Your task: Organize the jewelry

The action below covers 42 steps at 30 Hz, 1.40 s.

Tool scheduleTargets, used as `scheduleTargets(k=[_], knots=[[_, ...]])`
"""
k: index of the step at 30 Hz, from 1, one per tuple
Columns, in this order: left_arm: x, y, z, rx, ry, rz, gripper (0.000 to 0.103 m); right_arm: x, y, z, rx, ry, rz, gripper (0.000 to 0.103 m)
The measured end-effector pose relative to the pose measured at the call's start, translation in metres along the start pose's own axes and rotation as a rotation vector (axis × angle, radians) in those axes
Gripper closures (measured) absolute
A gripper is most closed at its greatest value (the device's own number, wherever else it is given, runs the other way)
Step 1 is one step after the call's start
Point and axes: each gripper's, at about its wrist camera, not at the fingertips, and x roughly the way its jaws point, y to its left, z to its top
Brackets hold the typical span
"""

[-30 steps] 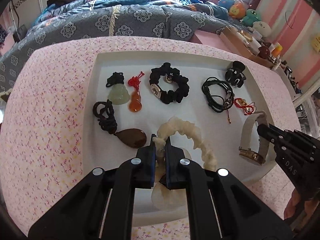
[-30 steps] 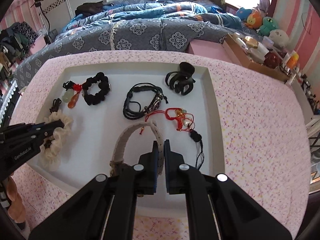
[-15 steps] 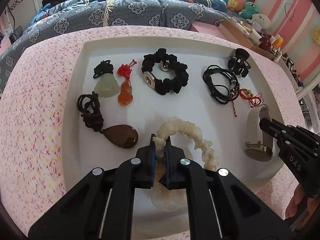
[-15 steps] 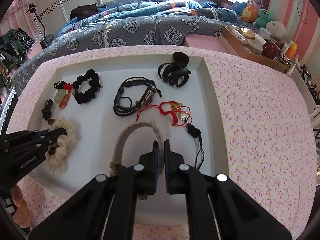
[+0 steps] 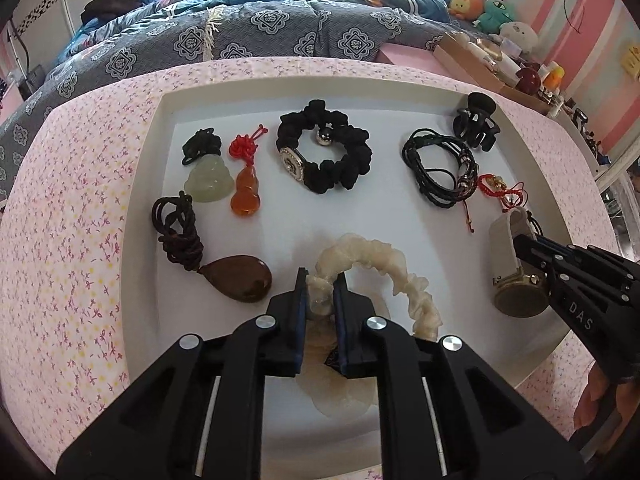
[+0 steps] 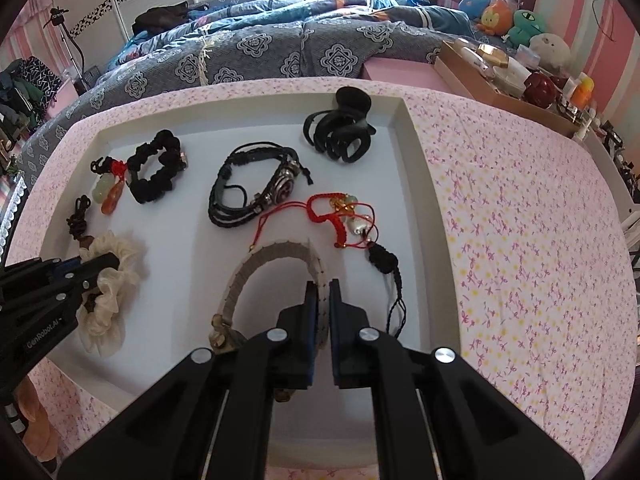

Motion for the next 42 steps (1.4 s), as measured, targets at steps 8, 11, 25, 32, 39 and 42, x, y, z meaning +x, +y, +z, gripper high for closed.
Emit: scheduleTargets(k=[8, 11, 25, 32, 39, 42], knots=[[-0.001, 0.001, -0.001, -0.001, 0.000, 0.008, 0.082, 0.004, -0.007, 0.002, 0.033, 0.033, 0.031, 0.095], [-0.002, 0.002, -0.002, -0.003, 0.000, 0.014, 0.081, 0.004, -0.006, 0.001, 0.032, 0.038, 0.036, 0.094], [-0.005, 0.007, -0.003, -0.008, 0.004, 0.026, 0.062, 0.000, -0.007, 0.002, 0.025, 0.032, 0.044, 0.094], [-0.012, 0.004, -0.003, -0.006, -0.005, 0.030, 0.054, -0.009, -0.007, 0.003, 0.016, 0.001, 0.049, 0.069], [-0.026, 0.001, -0.003, -0.005, -0.024, 0.042, 0.041, -0.018, -0.006, 0.005, 0.002, -0.031, -0.003, 0.057], [-0.036, 0.001, -0.006, -0.006, -0.033, 0.043, 0.037, -0.030, -0.005, 0.006, -0.006, -0.064, -0.027, 0.052]])
